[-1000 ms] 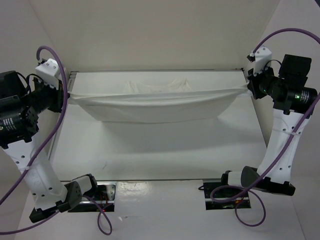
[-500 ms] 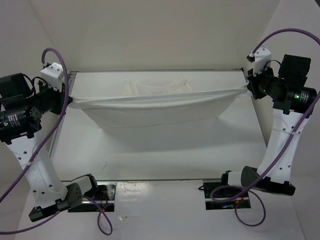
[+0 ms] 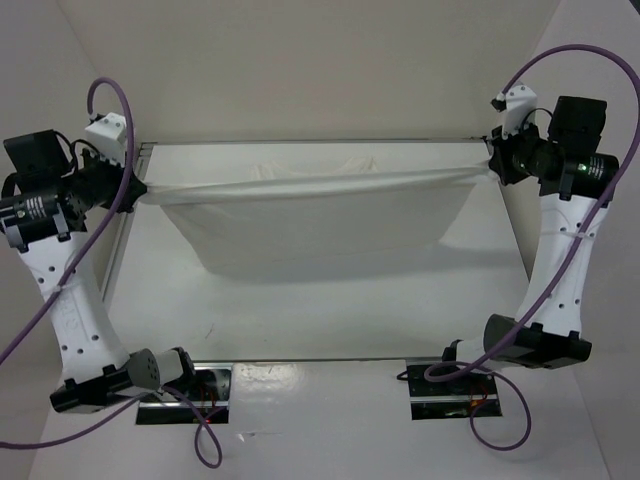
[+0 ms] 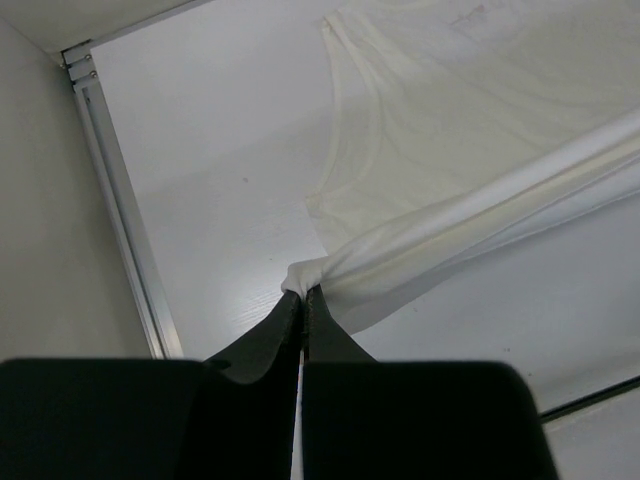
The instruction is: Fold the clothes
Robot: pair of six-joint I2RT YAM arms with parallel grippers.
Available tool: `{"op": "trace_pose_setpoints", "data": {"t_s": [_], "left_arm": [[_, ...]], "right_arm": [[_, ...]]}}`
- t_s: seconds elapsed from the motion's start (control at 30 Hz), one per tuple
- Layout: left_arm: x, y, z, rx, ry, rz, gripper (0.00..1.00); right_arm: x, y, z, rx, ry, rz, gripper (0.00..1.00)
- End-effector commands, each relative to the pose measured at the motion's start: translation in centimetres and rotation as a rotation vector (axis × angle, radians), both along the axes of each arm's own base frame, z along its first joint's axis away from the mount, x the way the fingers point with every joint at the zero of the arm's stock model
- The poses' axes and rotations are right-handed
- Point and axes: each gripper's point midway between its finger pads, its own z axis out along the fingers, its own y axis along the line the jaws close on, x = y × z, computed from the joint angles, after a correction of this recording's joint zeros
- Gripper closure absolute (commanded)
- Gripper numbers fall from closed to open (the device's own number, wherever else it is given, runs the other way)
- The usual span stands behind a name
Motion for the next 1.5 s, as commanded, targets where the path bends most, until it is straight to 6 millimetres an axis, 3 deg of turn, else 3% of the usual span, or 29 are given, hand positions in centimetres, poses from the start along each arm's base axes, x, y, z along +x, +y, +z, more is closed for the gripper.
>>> {"op": "trace_pose_setpoints", "data": {"t_s": [0.0, 0.3, 0.37, 0.4, 0.43, 0.47, 0.53, 0.57, 0.7, 0.73, 0.77, 0.83, 0.87, 0.93, 0.97, 1.07, 1.3, 1.4, 1.43, 1.47], "left_arm": [[3.7, 2.4, 0.6, 0.007, -0.036, 0.062, 1.00], [9.5, 4.7, -0.8, -0.044, 0.017, 0.081, 1.00], [10.5, 4.7, -0.3, -0.048, 0.010, 0.075, 1.00], [11.6, 4.7, -1.2, -0.056, 0.033, 0.066, 1.00], [12.1, 4.5, -0.5, -0.057, 0.016, 0.061, 1.00], [13.1, 4.9, -1.3, -0.063, 0.035, 0.062, 1.00], [14.3, 4.3, -1.3, -0.072, 0.036, 0.045, 1.00], [14.8, 4.5, -0.3, -0.062, 0.007, 0.044, 1.00], [18.3, 3.6, -2.6, -0.094, 0.073, 0.032, 1.00], [19.0, 2.7, -2.9, -0.096, 0.082, 0.011, 1.00], [20.2, 2.8, -3.6, -0.092, 0.092, 0.011, 1.00], [21.0, 2.4, -4.1, -0.093, 0.100, -0.001, 1.00], [21.9, 2.0, -4.4, -0.092, 0.100, -0.013, 1.00], [22.6, 1.8, -4.7, -0.093, 0.100, -0.012, 1.00], [23.4, 2.0, -5.4, -0.094, 0.103, -0.012, 1.00], [24.6, 1.9, -6.0, -0.095, 0.104, -0.009, 1.00], [26.7, 2.2, -7.7, -0.101, 0.108, -0.016, 1.00], [27.5, 2.4, -8.2, -0.107, 0.103, -0.011, 1.00], [28.0, 2.5, -8.5, -0.106, 0.100, -0.012, 1.00], [28.2, 2.5, -8.6, -0.105, 0.097, -0.012, 1.00]], "right_arm": [[2.9, -1.2, 1.6, -0.021, -0.099, -0.036, 1.00], [7.4, -2.5, 0.0, -0.046, -0.104, -0.079, 1.00], [8.4, -2.3, -0.7, -0.039, -0.085, -0.079, 1.00], [8.9, -2.6, -1.0, -0.045, -0.084, -0.088, 1.00], [9.7, -3.0, -1.7, -0.048, -0.071, -0.097, 1.00], [10.1, -3.1, -1.6, -0.042, -0.077, -0.102, 1.00], [11.4, -3.0, -2.7, -0.039, -0.066, -0.093, 1.00], [11.7, -3.0, -2.7, -0.030, -0.064, -0.098, 1.00], [14.1, -3.8, -3.5, -0.022, -0.069, -0.126, 1.00], [14.8, -3.9, -2.7, -0.026, -0.096, -0.126, 1.00], [15.9, -4.1, -3.8, -0.014, -0.074, -0.131, 1.00], [17.0, -4.3, -3.1, -0.009, -0.097, -0.137, 1.00], [17.9, -4.5, -4.6, -0.003, -0.064, -0.137, 1.00], [18.9, -4.1, -4.0, 0.005, -0.082, -0.133, 1.00], [19.7, -4.2, -5.5, 0.019, -0.050, -0.139, 1.00], [21.1, -3.7, -5.5, 0.014, -0.062, -0.141, 1.00], [24.4, -1.3, -9.4, 0.018, -0.008, -0.119, 1.00], [25.3, -1.4, -9.5, 0.025, -0.022, -0.124, 1.00], [25.9, -1.4, -10.7, 0.026, -0.005, -0.124, 1.00], [26.4, -0.9, -10.2, 0.034, -0.023, -0.120, 1.00]]}}
